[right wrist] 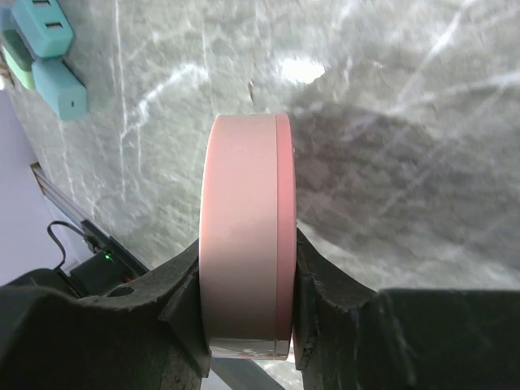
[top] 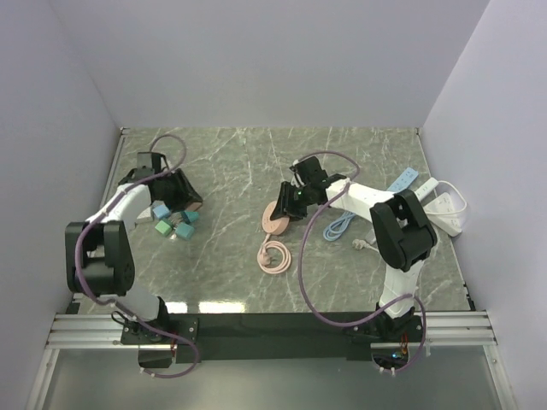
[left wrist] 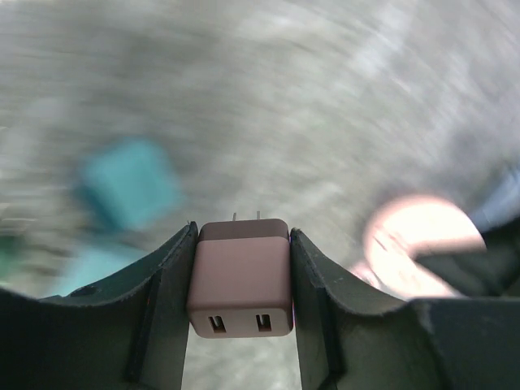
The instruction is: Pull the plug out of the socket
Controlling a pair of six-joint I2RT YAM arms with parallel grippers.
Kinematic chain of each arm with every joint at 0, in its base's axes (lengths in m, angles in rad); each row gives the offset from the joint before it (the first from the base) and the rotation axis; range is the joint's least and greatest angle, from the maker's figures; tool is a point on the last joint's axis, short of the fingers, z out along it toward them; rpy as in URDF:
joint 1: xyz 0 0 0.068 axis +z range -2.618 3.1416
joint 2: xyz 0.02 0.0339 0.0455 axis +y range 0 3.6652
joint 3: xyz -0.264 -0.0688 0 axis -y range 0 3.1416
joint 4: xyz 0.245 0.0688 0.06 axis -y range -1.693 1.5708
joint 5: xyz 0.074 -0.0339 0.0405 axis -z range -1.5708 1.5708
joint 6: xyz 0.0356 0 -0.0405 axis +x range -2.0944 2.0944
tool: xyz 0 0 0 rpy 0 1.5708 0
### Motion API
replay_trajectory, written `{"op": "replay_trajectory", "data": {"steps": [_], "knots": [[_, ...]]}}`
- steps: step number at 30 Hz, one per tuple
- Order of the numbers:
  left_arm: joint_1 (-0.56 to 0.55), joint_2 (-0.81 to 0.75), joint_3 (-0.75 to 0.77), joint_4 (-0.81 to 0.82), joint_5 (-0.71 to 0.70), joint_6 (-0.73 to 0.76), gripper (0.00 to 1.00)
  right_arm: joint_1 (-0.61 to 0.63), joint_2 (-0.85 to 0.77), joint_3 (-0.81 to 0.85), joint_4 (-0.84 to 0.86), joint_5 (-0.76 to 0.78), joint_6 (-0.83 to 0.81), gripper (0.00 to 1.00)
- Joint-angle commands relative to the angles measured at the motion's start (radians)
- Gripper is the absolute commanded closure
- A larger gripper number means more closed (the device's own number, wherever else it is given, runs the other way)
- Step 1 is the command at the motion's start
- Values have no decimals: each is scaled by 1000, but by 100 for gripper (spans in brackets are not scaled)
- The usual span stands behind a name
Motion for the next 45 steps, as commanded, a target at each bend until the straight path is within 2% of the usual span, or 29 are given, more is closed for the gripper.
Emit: {"op": "replay_trajectory", "data": {"steps": [1, 6, 7, 8, 9, 10, 11, 14, 17, 25, 27, 33, 38, 41, 42, 43, 44, 45], "knots": [[90, 60, 3, -6, -81, 9, 99, 1, -69, -40, -3, 28, -45, 100], [173, 129, 43, 6, -135, -35, 87, -10, -94, -27, -35, 57, -45, 100], [187, 141, 61, -7, -144, -50, 80, -20, -94, -1, -86, 121, -39, 100], [187, 143, 62, -14, -158, -60, 80, -28, -92, -1, -107, 144, -39, 100], [196, 143, 75, -20, -187, -69, 59, -40, -95, 13, -124, 164, -31, 100], [199, 137, 80, -24, -199, -77, 46, -68, -98, 18, -148, 179, -26, 100], [205, 135, 91, -27, -206, -87, 27, -86, -101, 22, -157, 210, -23, 100], [208, 131, 115, -46, -213, -89, 10, -157, -103, 38, -210, 250, -23, 100], [210, 125, 128, -60, -204, -84, 1, -230, -69, 96, -277, 297, -55, 100], [208, 19, 125, -127, -143, -72, 1, -385, 4, 167, -440, 474, -51, 100], [210, -26, 108, -136, -132, -63, 1, -408, -31, 118, -438, 527, -31, 100], [208, -190, 56, -132, -48, -51, 1, -553, -127, -17, -374, 551, 17, 100], [207, -216, 31, -118, 20, -52, 1, -640, -108, -39, -346, 548, 30, 100], [207, -239, 25, -112, 37, -46, 0, -649, -111, -54, -325, 519, 29, 69], [207, -251, 26, -115, 40, -41, 1, -649, -121, -63, -317, 503, 29, 49], [207, -259, 32, -119, 41, -34, 1, -649, -134, -74, -299, 494, 30, 39], [208, -265, 40, -130, 35, -32, 1, -649, -166, -99, -288, 486, 33, 16], [208, -276, 43, -135, 35, -29, 1, -649, -186, -109, -276, 479, 30, 11]]}}
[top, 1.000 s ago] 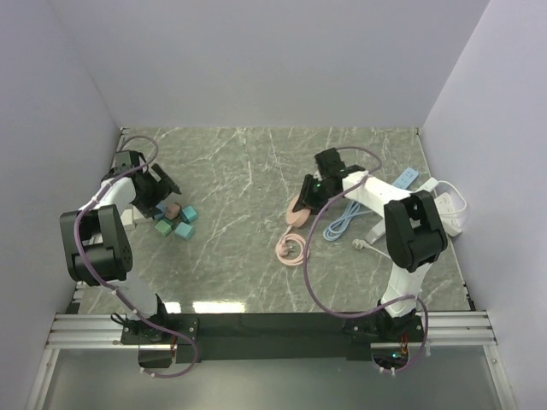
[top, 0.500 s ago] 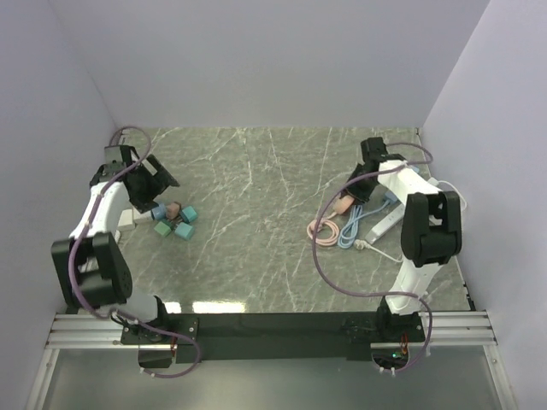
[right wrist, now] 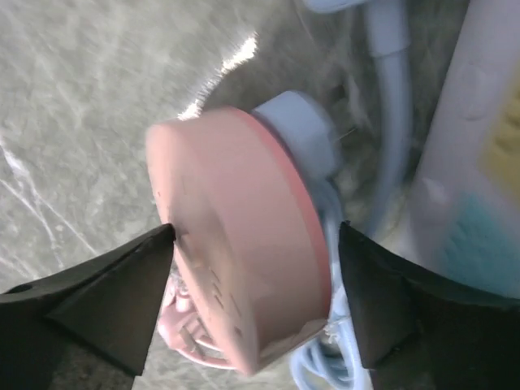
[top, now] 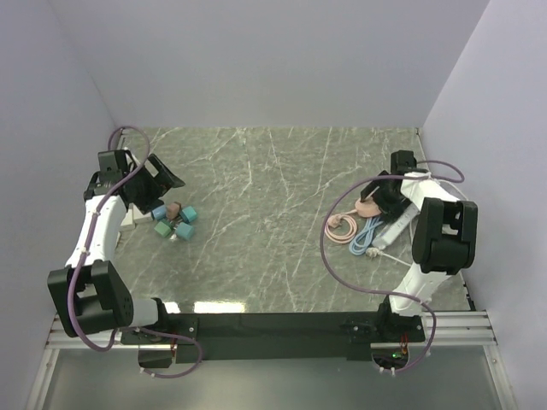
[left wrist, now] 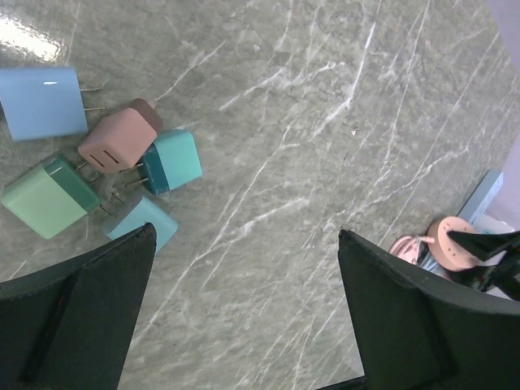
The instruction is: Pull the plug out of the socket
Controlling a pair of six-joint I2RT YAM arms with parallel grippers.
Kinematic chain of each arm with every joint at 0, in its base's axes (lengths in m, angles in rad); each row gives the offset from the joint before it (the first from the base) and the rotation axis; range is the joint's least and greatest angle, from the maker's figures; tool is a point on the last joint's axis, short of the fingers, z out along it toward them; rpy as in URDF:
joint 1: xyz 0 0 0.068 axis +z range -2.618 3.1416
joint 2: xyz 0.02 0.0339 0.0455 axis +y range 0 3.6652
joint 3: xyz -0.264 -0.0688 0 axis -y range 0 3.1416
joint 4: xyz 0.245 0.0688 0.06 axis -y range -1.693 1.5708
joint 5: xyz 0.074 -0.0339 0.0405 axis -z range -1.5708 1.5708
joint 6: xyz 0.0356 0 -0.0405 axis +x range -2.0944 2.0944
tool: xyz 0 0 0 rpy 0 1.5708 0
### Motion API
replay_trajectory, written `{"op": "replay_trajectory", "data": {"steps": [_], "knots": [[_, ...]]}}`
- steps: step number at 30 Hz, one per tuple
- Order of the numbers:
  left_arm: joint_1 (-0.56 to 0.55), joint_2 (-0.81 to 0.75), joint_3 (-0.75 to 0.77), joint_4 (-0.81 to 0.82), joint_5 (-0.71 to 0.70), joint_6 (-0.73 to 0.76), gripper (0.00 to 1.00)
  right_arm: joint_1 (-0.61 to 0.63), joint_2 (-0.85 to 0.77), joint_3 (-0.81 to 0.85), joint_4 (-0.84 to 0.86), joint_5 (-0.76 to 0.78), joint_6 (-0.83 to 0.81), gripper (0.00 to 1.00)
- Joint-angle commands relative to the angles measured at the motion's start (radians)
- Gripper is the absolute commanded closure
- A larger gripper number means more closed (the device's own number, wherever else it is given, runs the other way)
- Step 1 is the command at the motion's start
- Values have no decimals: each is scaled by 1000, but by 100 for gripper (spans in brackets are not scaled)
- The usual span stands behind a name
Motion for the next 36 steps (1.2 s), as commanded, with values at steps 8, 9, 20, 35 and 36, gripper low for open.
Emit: {"op": "replay_trajectory", "data": {"steps": [8, 9, 20, 35, 36], "knots": [[-3, -92, 58, 0, 59, 47, 1, -8, -359, -116, 14, -7, -63, 6], [-3, -99, 57, 3, 66, 47, 1, -8, -393, -122, 14, -13, -69, 6], [-45, -172, 14, 86, 175, 61, 1, 36, -779, -214, -38, -180, -163, 4], [-168, -183, 107, 110, 253, 90, 0, 62, -1131, -273, -64, -361, -198, 2], [-174, -188, 112, 104, 252, 95, 1, 62, -1134, -270, -72, -361, -201, 2]]}}
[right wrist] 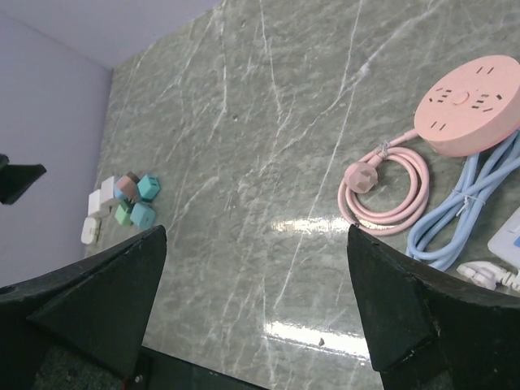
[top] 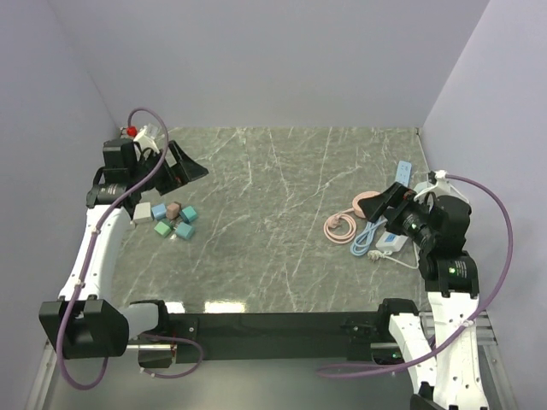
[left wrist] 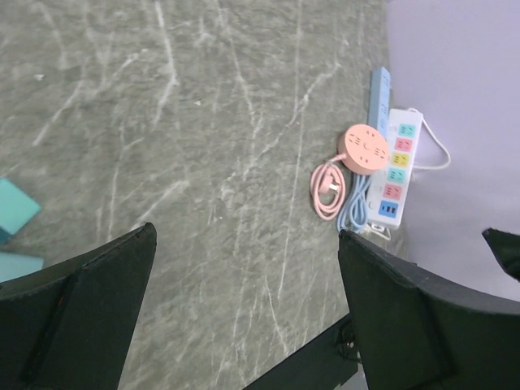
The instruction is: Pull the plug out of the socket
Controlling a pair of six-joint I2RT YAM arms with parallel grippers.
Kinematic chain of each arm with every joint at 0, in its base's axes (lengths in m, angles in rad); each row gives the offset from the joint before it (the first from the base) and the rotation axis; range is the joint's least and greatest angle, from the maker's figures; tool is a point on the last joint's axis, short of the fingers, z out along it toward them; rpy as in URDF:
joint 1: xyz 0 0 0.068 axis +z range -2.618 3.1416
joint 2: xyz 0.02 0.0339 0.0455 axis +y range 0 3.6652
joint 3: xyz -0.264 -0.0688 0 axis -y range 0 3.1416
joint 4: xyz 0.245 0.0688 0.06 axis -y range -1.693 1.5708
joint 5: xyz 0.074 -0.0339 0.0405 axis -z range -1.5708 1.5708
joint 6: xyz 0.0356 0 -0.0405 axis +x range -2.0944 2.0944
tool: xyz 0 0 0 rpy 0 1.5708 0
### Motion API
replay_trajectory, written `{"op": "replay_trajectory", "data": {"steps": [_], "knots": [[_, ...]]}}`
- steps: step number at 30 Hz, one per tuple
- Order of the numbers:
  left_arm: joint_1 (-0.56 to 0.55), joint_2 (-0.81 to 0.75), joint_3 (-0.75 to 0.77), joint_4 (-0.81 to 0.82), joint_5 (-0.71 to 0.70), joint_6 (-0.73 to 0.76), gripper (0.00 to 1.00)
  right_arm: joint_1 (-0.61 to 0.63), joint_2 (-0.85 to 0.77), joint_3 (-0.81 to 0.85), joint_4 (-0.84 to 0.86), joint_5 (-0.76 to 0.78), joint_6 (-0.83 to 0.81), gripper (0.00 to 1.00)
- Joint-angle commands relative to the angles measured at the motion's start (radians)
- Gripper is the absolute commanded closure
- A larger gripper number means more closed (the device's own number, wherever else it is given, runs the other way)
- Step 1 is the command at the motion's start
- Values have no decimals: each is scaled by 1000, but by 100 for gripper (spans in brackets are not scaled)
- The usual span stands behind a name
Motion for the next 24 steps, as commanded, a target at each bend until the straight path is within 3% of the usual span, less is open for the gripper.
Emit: {"op": "replay_trajectory", "data": {"steps": [1, 24], "knots": [[-27, -38, 50, 30, 34, 35, 0, 12, -15, 3, -20, -3, -37, 2], [-42, -124, 87, 65, 142, 61, 1, 41, 8, 170, 36, -76, 49, 0]]}}
